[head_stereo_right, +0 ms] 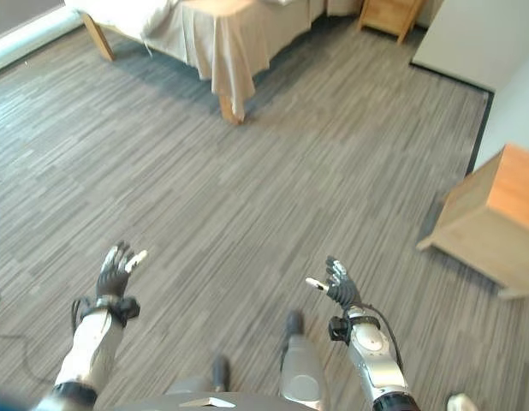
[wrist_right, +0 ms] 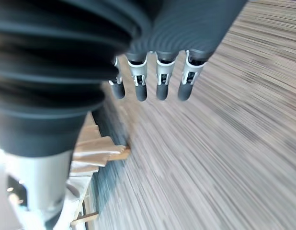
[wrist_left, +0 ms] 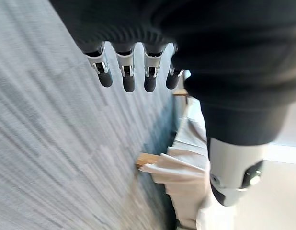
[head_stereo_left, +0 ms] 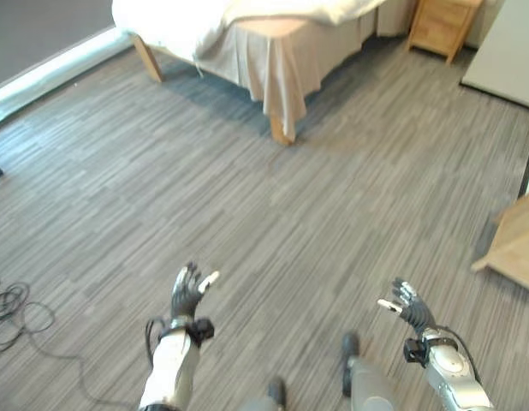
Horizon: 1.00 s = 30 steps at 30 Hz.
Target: Making the bed.
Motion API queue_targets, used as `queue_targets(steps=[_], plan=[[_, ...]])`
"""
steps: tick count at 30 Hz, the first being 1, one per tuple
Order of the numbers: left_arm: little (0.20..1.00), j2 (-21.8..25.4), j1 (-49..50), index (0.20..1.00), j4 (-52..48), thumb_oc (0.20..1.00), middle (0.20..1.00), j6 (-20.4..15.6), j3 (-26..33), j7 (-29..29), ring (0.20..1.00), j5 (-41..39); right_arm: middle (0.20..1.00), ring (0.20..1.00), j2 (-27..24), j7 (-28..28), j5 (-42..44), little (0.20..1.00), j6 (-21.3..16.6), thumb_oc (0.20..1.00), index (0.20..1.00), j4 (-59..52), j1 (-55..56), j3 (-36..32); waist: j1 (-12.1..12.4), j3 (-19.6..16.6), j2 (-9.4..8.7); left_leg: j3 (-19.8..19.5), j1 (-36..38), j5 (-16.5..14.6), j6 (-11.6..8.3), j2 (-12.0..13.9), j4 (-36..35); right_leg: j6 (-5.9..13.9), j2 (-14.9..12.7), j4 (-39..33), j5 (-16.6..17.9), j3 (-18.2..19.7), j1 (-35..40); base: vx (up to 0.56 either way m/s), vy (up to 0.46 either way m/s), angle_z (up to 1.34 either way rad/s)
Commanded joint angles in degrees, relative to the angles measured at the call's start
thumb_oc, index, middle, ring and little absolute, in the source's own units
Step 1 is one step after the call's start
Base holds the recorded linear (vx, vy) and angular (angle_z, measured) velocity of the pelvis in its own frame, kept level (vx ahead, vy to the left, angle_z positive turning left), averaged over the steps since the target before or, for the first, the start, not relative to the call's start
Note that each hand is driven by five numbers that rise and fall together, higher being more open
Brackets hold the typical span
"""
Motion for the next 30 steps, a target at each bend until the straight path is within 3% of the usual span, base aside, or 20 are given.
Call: queue_targets(steps=[1,2,4,7,8,11,12,13,14,16,17,18,20,21,23,25,26,28,29,30], plan=[[1.000,2.43,-2.82,1.000,-6.12,1.000,1.000,-2.49,2.17,-1.51,1.000,-1.78,1.000,1.000,-4.54,0.60,4.07,1.000,-3.46,1.000,1.000,-7.13,-0.38,-1.14,1.51,1.85,-0.27,-1.04,7.03,21.25,2.37,4.92,12.60,3.05,-1.36,-5.15,8.12,3.54,1.14,0.48,-0.432,-0.23],[1.000,1.72,-3.15,1.000,-6.32,1.000,1.000,-3.33,2.48,-0.56,1.000,-2.77,1.000,1.000,-6.02,-0.82,3.38,1.000,-3.17,1.000,1.000,-6.35,-1.07,-2.13,4.36,3.61,-1.76,-1.36,-1.42,17.45,2.98,1.98,18.77,2.27,-0.51,-6.80,6.07,4.48,6.16,0.67,-0.517,-0.41],[1.000,0.09,-2.99,1.000,-5.69,1.000,1.000,-4.41,3.86,3.61,1.000,-1.32,1.000,1.000,-6.50,-2.55,3.20,1.000,-3.37,1.000,1.000,-6.91,-0.98,-3.82,6.33,3.68,-2.05,2.36,-8.43,15.51,2.30,2.53,16.07,2.13,0.23,-8.64,4.35,3.94,11.12,0.65,-0.318,-0.24],[1.000,-2.37,-0.57,1.000,-6.63,1.000,1.000,-6.21,5.46,6.36,1.000,-3.04,1.000,1.000,-5.33,-3.78,4.23,1.000,-4.55,1.000,1.000,-7.97,0.85,-5.95,8.27,1.98,-1.58,7.46,-9.98,17.86,1.12,3.02,-1.75,2.97,1.76,-11.57,2.81,3.83,16.39,0.74,-0.068,-0.16],[1.000,-3.37,1.06,1.000,-7.61,1.000,1.000,-6.51,6.99,8.33,1.000,-3.29,1.000,1.000,-4.29,-4.45,4.40,1.000,-4.56,1.000,1.000,-8.16,1.39,-5.44,10.54,1.04,-1.39,7.43,-8.39,19.64,1.01,-1.28,-18.35,4.11,2.74,-13.68,1.39,4.43,20.91,0.67,0.039,-0.42],[1.000,-4.17,3.28,1.000,-9.55,1.000,1.000,-6.46,9.16,9.28,1.000,-1.80,1.000,1.000,-3.15,-2.68,4.43,1.000,-4.05,1.000,1.000,-7.98,1.49,-3.14,13.02,-1.49,-1.24,4.48,-7.03,22.19,1.17,-4.77,-31.14,5.49,3.49,-14.39,0.35,4.99,25.59,0.77,0.050,-0.33],[1.000,-4.08,3.92,1.000,-9.98,1.000,1.000,-6.22,9.86,9.31,1.000,-0.63,1.000,1.000,-3.01,-2.05,3.77,1.000,-3.62,1.000,1.000,-7.95,1.28,-2.57,13.65,-2.18,-1.35,4.85,-6.43,22.86,1.18,-5.08,-31.54,5.81,3.48,-14.12,0.63,5.37,26.85,0.84,0.038,-0.74],[1.000,-3.77,4.41,1.000,-10.17,1.000,1.000,-6.33,10.86,9.49,1.000,0.48,1.000,1.000,-2.66,-1.33,3.47,1.000,-3.35,1.000,1.000,-7.95,1.06,-2.03,14.30,-2.88,-1.48,5.29,-5.99,23.28,1.41,-5.41,-30.36,6.14,3.48,-13.49,1.43,5.76,27.75,0.68,0.060,-0.78],[1.000,-3.58,5.45,1.000,-11.26,1.000,1.000,-6.30,12.39,9.37,1.000,0.38,1.000,1.000,-1.40,-0.81,4.97,1.000,-3.39,1.000,1.000,-8.31,0.75,-1.54,15.24,-3.61,-2.77,5.66,-5.24,20.50,3.53,-6.40,-28.82,7.11,2.35,-12.04,2.10,6.75,28.71,0.74,0.156,-0.37],[1.000,-2.67,4.38,1.000,-9.37,1.000,1.000,-6.03,12.27,10.25,1.000,0.47,1.000,1.000,0.68,-0.82,5.89,1.000,-3.37,1.000,1.000,-7.35,0.96,-0.45,16.10,-4.51,-3.69,5.70,-2.13,16.89,7.07,-7.77,-27.22,12.52,0.15,5.32,12.68,7.60,23.22,0.58,0.226,-0.34],[1.000,-2.37,3.75,1.000,-9.52,1.000,1.000,-6.13,12.35,10.61,1.000,-0.12,1.000,1.000,1.83,-1.06,8.37,1.000,-3.69,1.000,1.000,-7.39,0.63,-0.36,15.58,-3.83,-2.98,5.42,-0.01,15.57,7.90,-7.49,-27.37,13.82,0.33,14.00,17.76,8.58,20.18,0.54,0.320,-0.54],[1.000,-0.86,2.42,1.000,-9.91,1.000,1.000,-5.94,11.82,10.54,1.000,1.20,1.000,1.000,2.25,-0.62,6.90,1.000,-3.68,1.000,1.000,-7.31,0.37,0.23,13.33,-1.56,-0.47,4.24,5.70,13.05,9.51,-6.49,-28.19,13.35,-1.00,26.56,20.42,7.60,12.70,0.55,0.336,-0.55],[1.000,0.29,0.55,1.000,-9.35,1.000,1.000,-6.20,11.44,10.42,1.000,0.48,1.000,1.000,1.96,-1.05,5.06,1.000,-3.26,1.000,1.000,-8.14,0.10,0.13,11.15,-0.94,1.95,2.92,9.18,11.42,10.28,-5.39,-28.98,11.63,-0.41,31.19,18.00,6.62,6.82,0.42,0.226,0.31],[1.000,0.29,0.50,1.000,-9.28,1.000,1.000,-6.24,11.45,10.40,1.000,0.45,1.000,1.000,1.94,-1.06,5.06,1.000,-3.23,1.000,1.000,-8.18,0.09,0.14,10.95,-0.72,1.58,2.80,9.38,11.38,10.30,-5.85,-29.07,11.65,-0.89,31.90,17.40,6.57,6.78,0.34,0.102,0.83],[1.000,-0.04,-1.56,1.000,-8.12,1.000,1.000,-6.87,11.38,9.98,1.000,-2.95,1.000,1.000,2.29,-0.53,5.40,1.000,-2.92,1.000,1.000,-8.66,0.58,0.43,9.10,-0.60,2.06,1.52,13.46,10.51,10.22,-5.80,-29.91,10.12,-3.47,28.15,14.44,3.67,2.75,0.51,0.068,0.35],[1.000,0.49,-3.45,1.000,-7.36,1.000,1.000,-7.09,10.11,8.93,1.000,-3.34,1.000,1.000,1.57,0.29,5.40,1.000,-2.61,1.000,1.000,-8.24,1.41,0.18,6.69,-0.98,1.69,-0.53,17.35,8.83,9.36,-6.70,-31.22,9.82,-3.34,17.61,13.13,2.41,0.14,0.56,-0.002,0.42],[1.000,0.49,-3.48,1.000,-7.29,1.000,1.000,-7.12,10.09,8.92,1.000,-3.35,1.000,1.000,1.56,0.30,5.41,1.000,-2.63,1.000,1.000,-8.21,1.40,0.17,6.54,-0.73,1.83,-0.72,17.75,8.73,9.32,-6.56,-31.33,9.81,-3.25,17.42,13.03,2.16,0.67,0.35,-0.063,0.53],[1.000,0.93,-5.74,1.000,-6.06,1.000,1.000,-7.09,7.71,8.31,1.000,-2.39,1.000,1.000,0.54,0.19,5.98,1.000,-2.74,1.000,1.000,-7.92,1.98,0.09,3.84,-1.31,0.26,-4.74,22.54,6.55,7.76,-7.97,-33.39,10.72,0.57,-2.78,13.69,8.01,0.02,0.57,-0.129,0.53],[1.000,0.92,-5.75,1.000,-6.00,1.000,1.000,-7.13,7.67,8.30,1.000,-2.41,1.000,1.000,0.52,0.18,5.97,1.000,-2.72,1.000,1.000,-7.96,2.03,0.07,3.82,-1.17,0.48,-4.79,22.90,6.48,7.73,-7.73,-33.58,10.70,0.77,-3.11,13.74,7.86,0.46,0.73,-0.179,0.81],[1.000,0.48,-7.52,1.000,-6.03,1.000,1.000,-7.34,5.49,7.71,1.000,-2.04,1.000,1.000,0.05,0.25,5.88,1.000,-2.83,1.000,1.000,-9.08,2.92,-0.27,2.50,-1.79,-0.20,-7.01,24.76,5.44,7.04,-7.31,-34.10,12.06,1.18,-10.04,15.40,11.46,-0.57,0.37,-0.094,1.00]])
